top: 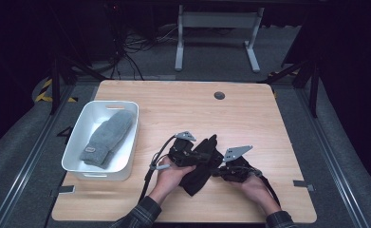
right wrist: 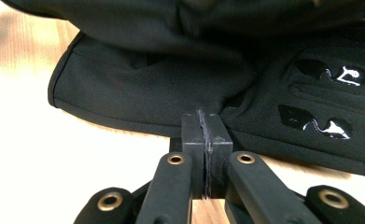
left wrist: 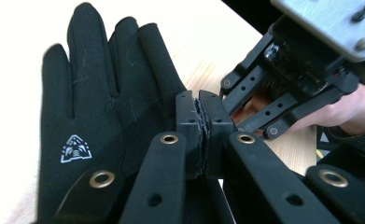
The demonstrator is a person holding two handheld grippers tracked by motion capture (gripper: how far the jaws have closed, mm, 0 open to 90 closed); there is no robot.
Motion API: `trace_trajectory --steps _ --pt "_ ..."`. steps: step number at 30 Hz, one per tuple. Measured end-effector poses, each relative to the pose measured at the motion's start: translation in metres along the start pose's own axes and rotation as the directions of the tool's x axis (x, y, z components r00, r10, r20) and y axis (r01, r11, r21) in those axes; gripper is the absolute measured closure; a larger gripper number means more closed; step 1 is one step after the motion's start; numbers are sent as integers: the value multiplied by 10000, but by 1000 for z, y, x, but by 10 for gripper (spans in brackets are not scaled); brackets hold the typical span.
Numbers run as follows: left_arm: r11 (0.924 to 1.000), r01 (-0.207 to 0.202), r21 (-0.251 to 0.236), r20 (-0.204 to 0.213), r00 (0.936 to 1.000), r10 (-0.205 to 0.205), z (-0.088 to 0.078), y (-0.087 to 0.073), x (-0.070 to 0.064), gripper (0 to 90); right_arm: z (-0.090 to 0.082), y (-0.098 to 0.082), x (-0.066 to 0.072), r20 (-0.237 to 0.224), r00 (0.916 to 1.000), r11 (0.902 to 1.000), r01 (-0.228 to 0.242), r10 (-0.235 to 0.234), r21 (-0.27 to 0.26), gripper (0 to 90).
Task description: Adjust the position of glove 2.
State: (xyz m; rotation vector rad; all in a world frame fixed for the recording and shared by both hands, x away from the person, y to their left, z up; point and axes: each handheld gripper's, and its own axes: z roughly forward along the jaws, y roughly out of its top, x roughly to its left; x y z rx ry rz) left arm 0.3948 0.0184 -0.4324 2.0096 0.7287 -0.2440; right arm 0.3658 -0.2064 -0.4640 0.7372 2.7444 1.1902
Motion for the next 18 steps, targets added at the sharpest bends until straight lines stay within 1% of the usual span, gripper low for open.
trace_trajectory --steps 4,5,7,8,10,12,13,14,15,16,18 --pt "9998 -13 207 178 9998 10 7 -3 1 875 0 0 0 4 10000 10000 9 -9 -9 900" --pt "9998 -3 175 235 9997 -1 7 -4 1 869 0 0 0 18 10000 10000 24 -24 3 900" --pt "10000 -7 77 472 9989 3 5 -3 1 858 -2 0 0 105 9999 10000 69 -69 -4 900" --pt "10000 -45 -18 481 9988 46 4 -2 0 832 -4 -1 0 165 9998 10000 93 -92 -29 900" --pt "9996 -262 -72 450 9986 265 -1 -1 -3 820 -9 -1 -1 306 9995 9999 99 -96 -88 900" --pt "9987 -507 -82 174 9986 508 -8 0 -5 825 -18 -5 -5 477 9989 9998 -22 32 -208 893" --pt "9979 -651 -46 13 9979 651 -11 0 -6 845 -22 -7 -8 579 9982 9996 -123 138 -265 854" --pt "9972 -742 32 -150 9971 742 -14 0 -6 871 -27 -10 -11 683 9973 9992 -241 263 -326 841" --pt "9968 -796 95 -253 9965 799 -17 -1 -5 897 -32 -13 -14 845 9958 9987 -325 357 -400 808" --pt "9962 -850 179 -434 9954 857 -20 -2 -4 898 -36 -15 -16 960 9944 9981 -403 447 -472 770" --pt "9957 -880 276 -755 9931 899 -25 -5 -2 898 -46 -22 -23 1457 9869 9963 -609 693 -614 683"
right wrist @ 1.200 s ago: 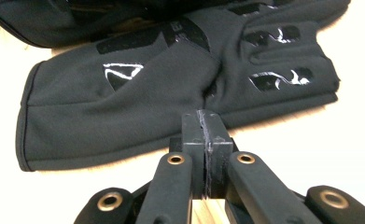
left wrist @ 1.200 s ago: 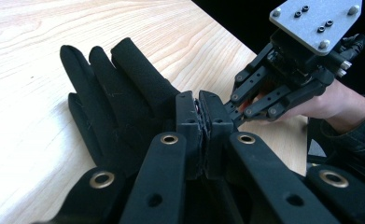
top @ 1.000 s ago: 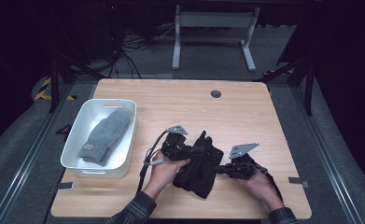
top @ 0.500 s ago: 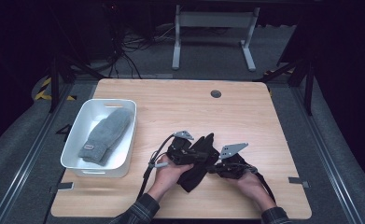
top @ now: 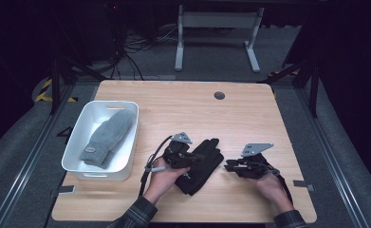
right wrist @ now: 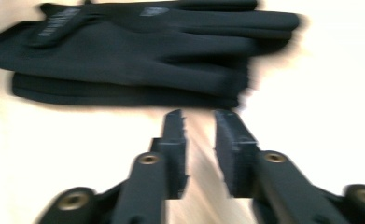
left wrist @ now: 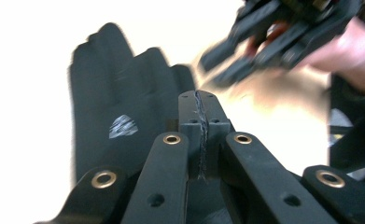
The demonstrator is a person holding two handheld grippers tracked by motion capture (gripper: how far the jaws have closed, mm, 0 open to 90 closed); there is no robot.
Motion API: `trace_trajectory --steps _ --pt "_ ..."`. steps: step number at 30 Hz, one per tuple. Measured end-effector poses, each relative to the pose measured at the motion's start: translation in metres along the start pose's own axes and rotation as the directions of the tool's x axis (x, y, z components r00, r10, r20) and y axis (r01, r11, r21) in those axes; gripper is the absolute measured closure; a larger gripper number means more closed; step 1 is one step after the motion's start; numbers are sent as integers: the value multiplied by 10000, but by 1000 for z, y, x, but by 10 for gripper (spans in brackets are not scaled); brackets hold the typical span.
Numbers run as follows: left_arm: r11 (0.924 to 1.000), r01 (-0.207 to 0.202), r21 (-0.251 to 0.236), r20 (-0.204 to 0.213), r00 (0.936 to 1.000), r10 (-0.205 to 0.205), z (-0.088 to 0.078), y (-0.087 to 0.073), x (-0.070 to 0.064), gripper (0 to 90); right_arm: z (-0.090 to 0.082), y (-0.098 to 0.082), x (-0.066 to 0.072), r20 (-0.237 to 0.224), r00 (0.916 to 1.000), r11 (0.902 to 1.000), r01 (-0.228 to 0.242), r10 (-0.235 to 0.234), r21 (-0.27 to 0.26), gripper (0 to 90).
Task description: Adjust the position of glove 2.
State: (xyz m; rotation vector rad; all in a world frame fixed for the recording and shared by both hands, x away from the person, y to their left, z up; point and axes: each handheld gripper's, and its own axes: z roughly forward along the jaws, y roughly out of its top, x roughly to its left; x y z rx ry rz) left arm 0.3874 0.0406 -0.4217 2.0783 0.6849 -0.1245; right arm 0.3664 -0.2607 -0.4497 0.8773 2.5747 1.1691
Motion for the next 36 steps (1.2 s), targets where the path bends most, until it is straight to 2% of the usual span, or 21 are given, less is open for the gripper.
trace_trajectory --steps 2,4,7,10,11,13,16,19,25,27,28,29,30,31,36 --pt "9999 85 60 -100 9999 -85 -3 -4 2 895 -6 -4 -7 332 9993 9998 -180 181 -53 576" --pt "9998 88 192 -40 10000 -87 -3 -8 1 890 -12 -9 -15 857 9957 9993 -359 366 -92 492" --pt "9992 -9 409 171 9999 2 1 -13 -8 897 -19 -16 -27 1387 9878 9975 -687 704 -169 444" --pt "9975 -205 675 347 9992 182 7 -17 -18 899 -22 -20 -33 1679 9817 9959 -857 894 -294 405" --pt "9955 -286 906 445 9987 246 10 -19 -22 900 -22 -22 -35 1833 9786 9955 -898 939 -307 375" --pt "9943 -297 1027 593 9980 237 15 -24 -26 900 -22 -25 -40 2139 9708 9941 -1034 1083 -340 331" --pt "9876 -351 1528 667 9975 252 25 -30 -29 900 -22 -28 -46 2535 9579 9909 -1286 1348 -408 269" --pt "9851 -427 1668 510 9981 346 29 -32 -29 900 -22 -29 -50 2797 9474 9878 -1469 1553 -509 239" --pt "9791 -562 1953 181 9984 537 29 -34 -29 900 -19 -31 -53 3009 9387 9858 -1586 1680 -559 207" --pt "9758 -588 2104 140 9983 571 25 -33 -27 900 -19 -31 -54 3154 9315 9835 -1699 1811 -630 195" --pt "9778 -585 2014 -164 9979 631 22 -35 -25 900 -19 -32 -55 3220 9272 9815 -1771 1913 -732 191" --pt "9778 -585 2014 -164 9979 631 22 -35 -25 900 -19 -32 -55 3220 9272 9815 -1771 1913 -732 191" --pt "9767 -568 2071 -325 9974 649 20 -35 -24 900 -19 -32 -55 3277 9244 9807 -1801 1952 -761 191" --pt "9781 -506 2019 -308 9978 580 17 -36 -21 900 -19 -32 -56 3368 9204 9801 -1822 1983 -790 191" --pt "9780 -351 2056 -656 9966 496 5 -39 -11 900 -18 -33 -57 3557 9139 9806 -1799 1957 -773 186"
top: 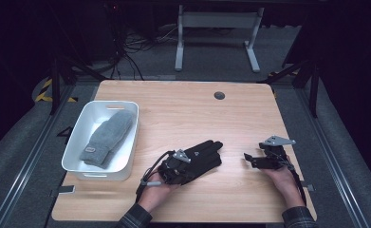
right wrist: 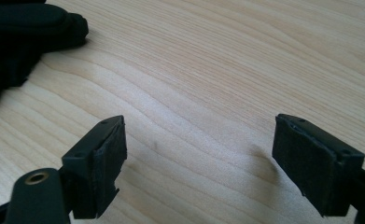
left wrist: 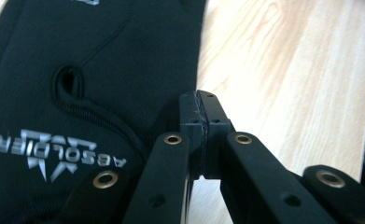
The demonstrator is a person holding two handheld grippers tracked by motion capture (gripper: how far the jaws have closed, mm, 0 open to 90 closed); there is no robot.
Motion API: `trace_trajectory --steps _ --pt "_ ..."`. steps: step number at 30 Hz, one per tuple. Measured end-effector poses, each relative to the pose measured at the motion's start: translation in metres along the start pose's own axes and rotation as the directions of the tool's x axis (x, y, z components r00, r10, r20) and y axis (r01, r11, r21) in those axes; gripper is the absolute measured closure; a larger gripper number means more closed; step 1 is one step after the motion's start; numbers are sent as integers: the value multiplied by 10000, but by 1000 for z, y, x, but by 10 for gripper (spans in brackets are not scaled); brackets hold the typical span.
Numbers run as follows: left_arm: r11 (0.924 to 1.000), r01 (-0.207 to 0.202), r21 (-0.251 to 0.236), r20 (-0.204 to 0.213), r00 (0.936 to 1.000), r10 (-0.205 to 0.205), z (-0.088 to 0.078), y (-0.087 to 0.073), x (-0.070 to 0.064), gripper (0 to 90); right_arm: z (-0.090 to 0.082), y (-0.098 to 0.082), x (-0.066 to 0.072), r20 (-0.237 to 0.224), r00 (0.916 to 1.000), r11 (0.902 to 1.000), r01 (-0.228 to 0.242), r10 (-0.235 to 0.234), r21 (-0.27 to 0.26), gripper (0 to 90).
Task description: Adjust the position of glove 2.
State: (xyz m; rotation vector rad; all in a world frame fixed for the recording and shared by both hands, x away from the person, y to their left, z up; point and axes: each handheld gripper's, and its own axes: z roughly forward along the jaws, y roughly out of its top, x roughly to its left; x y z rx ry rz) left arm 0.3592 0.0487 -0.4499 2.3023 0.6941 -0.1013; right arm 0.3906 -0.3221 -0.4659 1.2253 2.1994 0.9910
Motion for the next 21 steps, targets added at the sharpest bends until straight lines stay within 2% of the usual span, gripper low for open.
trace_trajectory --steps 2,4,8,11,15,19,20,21 --pt "10000 17 14 -79 10000 -17 -2 -1 2 900 0 0 0 44 10000 10000 23 -23 -2 184" --pt "10000 -37 92 -381 9993 40 -7 -3 7 900 2 0 1 197 9997 9999 118 -120 81 184" --pt "10000 -90 21 -282 9996 91 -11 -4 9 900 2 0 2 193 9996 9997 193 -195 128 183" --pt "9995 -315 42 -215 9993 316 -14 -2 7 882 3 0 1 191 9995 9995 230 -234 195 173" --pt "9970 -767 -57 -285 9967 765 -21 4 6 734 4 0 0 91 9998 9995 170 -173 261 160" --pt "9948 -1017 -48 -287 9944 1015 -24 9 8 543 4 0 0 13 10000 9995 79 -79 301 155" --pt "9933 -1158 -62 -364 9926 1155 -26 11 9 543 4 0 0 13 10000 9995 79 -79 301 155" --pt "9930 -1175 -115 -345 9925 1171 -27 13 9 493 4 0 0 10 10000 9995 83 -83 301 155"
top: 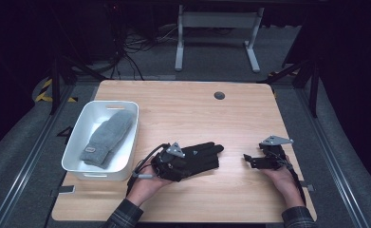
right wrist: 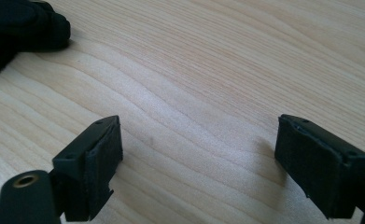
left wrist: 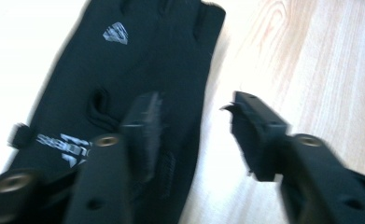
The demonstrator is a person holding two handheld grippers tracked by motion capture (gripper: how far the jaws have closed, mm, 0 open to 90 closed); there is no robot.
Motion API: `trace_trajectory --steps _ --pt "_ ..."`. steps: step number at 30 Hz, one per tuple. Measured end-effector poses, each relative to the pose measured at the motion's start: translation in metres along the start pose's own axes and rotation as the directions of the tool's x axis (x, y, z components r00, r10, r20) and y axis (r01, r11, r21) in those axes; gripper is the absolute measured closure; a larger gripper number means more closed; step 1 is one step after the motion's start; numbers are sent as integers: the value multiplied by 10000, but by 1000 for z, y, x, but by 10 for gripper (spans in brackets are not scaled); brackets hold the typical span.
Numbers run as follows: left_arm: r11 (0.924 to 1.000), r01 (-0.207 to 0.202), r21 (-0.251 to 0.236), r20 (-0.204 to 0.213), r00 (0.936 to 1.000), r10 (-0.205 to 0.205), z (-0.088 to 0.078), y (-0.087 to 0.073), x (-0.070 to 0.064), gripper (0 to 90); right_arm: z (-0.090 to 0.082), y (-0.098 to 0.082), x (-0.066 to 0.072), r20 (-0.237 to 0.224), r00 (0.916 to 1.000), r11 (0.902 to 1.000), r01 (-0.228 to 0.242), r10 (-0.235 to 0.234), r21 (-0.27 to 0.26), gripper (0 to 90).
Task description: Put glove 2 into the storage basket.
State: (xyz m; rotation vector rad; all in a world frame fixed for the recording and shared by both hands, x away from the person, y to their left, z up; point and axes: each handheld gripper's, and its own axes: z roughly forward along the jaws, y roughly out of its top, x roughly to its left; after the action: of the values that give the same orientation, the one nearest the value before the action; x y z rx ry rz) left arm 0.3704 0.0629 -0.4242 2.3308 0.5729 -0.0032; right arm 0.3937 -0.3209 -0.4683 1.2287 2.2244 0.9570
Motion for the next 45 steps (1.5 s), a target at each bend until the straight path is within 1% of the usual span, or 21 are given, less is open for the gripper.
trace_trajectory --steps 3,7,9,11,14,15,16,17,19,21,24,26,27,29,30,33,35,38,41,42,45 --pt "9996 -263 -68 38 9996 263 -3 7 4 405 0 0 0 -8 10000 10000 2 -2 2 154" --pt "9986 -493 -181 88 9987 495 -6 16 9 324 0 0 0 -11 10000 10000 3 -3 8 153" --pt "9974 -700 -195 81 9975 701 -6 22 13 294 0 0 0 -12 10000 10000 4 -4 4 153" --pt "9960 -869 -198 -36 9962 869 -5 26 16 265 0 0 0 -14 10000 10000 3 -3 5 153" --pt "9947 -1014 -153 -28 9948 1013 -3 33 20 230 0 0 0 -14 10000 10000 1 -1 5 153" --pt "9927 -1196 -133 -118 9928 1195 0 37 23 210 0 0 0 -15 10000 10000 2 -2 6 153" --pt "9925 -1192 -254 -126 9928 1189 2 39 25 197 0 0 0 -14 10000 10000 5 -5 6 153" --pt "9930 -1138 -313 -15 9935 1138 4 40 28 186 0 0 0 -15 10000 10000 3 -3 6 153" --pt "9934 -1106 -306 46 9938 1108 7 41 30 181 0 0 0 3 10000 10000 2 -2 12 153" --pt "9922 -1218 -278 92 9925 1221 13 42 33 168 0 0 0 2 10000 10000 4 -4 11 153" --pt "9913 -1318 -10 151 9912 1318 25 41 38 158 0 0 0 1 10000 10000 3 -3 11 153" --pt "9923 -1231 97 220 9922 1229 30 41 40 152 0 0 0 1 10000 10000 1 -1 12 153" --pt "9912 -1299 239 173 9914 1295 36 40 41 148 0 0 0 -17 10000 10000 2 -2 4 153" --pt "9894 -1395 393 99 9902 1392 41 40 41 145 0 0 0 -2 10000 10000 2 -2 11 153" --pt "9901 -1321 479 116 9912 1316 42 39 41 145 0 0 0 1 10000 10000 5 -5 11 153" --pt "9892 -1387 473 157 9903 1381 45 39 43 140 0 0 0 -18 10000 10000 0 0 5 153" --pt "9890 -1320 672 144 9912 1313 51 37 45 138 0 0 0 -19 10000 10000 2 -2 3 153" --pt "9896 -1272 675 192 9918 1262 53 35 46 139 0 0 0 -18 10000 10000 0 0 4 153" --pt "9883 -1324 761 174 9912 1315 54 34 45 144 0 0 0 -19 10000 10000 0 0 3 153" --pt "9864 -1429 809 156 9897 1421 55 34 45 150 0 0 0 -18 10000 10000 1 -1 5 153" --pt "9849 -1509 847 17 9885 1513 57 33 43 153 0 0 0 4 10000 10000 3 -3 11 153"
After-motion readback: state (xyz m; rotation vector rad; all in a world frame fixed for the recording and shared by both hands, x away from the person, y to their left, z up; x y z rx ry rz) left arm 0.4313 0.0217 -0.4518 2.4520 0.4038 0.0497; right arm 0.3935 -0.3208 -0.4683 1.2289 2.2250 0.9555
